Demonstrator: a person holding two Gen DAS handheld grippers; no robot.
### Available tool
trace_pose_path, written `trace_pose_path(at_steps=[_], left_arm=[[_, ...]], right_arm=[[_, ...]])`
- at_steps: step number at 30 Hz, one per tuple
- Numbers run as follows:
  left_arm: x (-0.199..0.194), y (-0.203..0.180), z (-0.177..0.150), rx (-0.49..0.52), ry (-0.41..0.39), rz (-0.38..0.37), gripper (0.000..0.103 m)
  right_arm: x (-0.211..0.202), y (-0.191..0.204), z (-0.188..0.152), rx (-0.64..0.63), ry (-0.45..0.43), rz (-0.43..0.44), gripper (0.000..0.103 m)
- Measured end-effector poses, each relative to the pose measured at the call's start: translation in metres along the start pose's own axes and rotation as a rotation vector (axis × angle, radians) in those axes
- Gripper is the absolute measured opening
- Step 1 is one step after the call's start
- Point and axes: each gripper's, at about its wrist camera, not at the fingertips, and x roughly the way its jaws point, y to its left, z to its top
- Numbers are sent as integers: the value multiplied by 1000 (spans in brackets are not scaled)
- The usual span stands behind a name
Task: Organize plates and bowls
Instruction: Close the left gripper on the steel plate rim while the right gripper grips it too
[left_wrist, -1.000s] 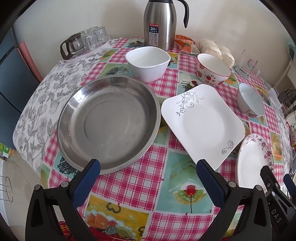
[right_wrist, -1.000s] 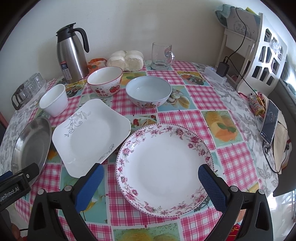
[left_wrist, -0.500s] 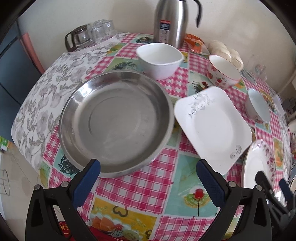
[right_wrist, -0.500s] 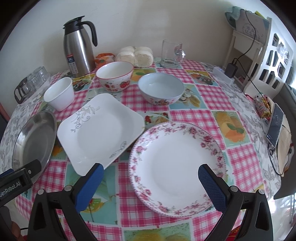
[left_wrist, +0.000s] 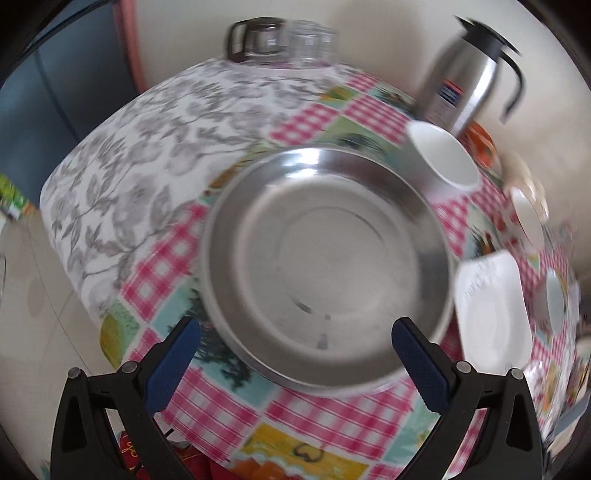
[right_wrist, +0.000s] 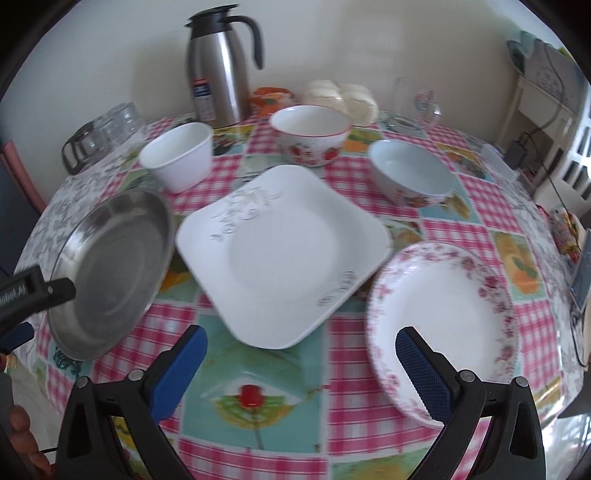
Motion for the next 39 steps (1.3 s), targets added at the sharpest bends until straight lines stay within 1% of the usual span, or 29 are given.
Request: trace_pose_path(at_steps=[2, 6, 7, 9, 11, 13, 19, 22, 23, 24, 27, 28, 30, 32, 34, 39], left_arm=[[4, 15, 6, -49, -8, 8, 103], [9, 35, 15, -100, -31, 24, 103], [11, 39, 17, -113, -34, 16, 103], [14, 48, 21, -151, -39, -28, 103], [19, 55, 23, -184, -26, -60, 103], [23, 57, 23, -198, -14, -68, 103], [39, 62, 29, -224, 2, -39, 103], [48, 65, 30, -239, 20, -46, 101], [52, 66, 30, -242, 27, -47, 100], [55, 66, 31, -242, 32, -49, 97], [64, 65, 34, -231, 46, -58, 94], [65, 65, 35, -228, 44, -56, 89], [68, 63, 37, -213, 37, -51, 82], [70, 60, 40, -187, 23, -48, 79], [71, 58, 43, -166, 10, -52, 70], [76, 52, 51, -118, -19, -44, 59]], right_arm=[[3, 10, 0, -12, -1, 17, 103], [8, 27, 1, -18, 2, 74, 103], [11, 31, 2, -14, 5, 97, 103], [15, 39, 4, 1, 6, 175, 103], [18, 47, 4, 6, 5, 225, 103], [24, 56, 5, -8, 10, 248, 103], [33, 70, 4, -2, 27, 308, 103], [31, 76, 5, 3, 15, 341, 102], [32, 78, 5, 2, 14, 348, 99], [32, 80, 6, 0, 14, 354, 95], [38, 82, 7, 5, 31, 360, 90], [41, 81, 8, 15, 40, 368, 85], [47, 79, 9, 35, 61, 398, 81], [52, 78, 11, 52, 67, 409, 77], [56, 78, 14, 60, 68, 421, 68], [68, 77, 20, 83, 82, 434, 52]])
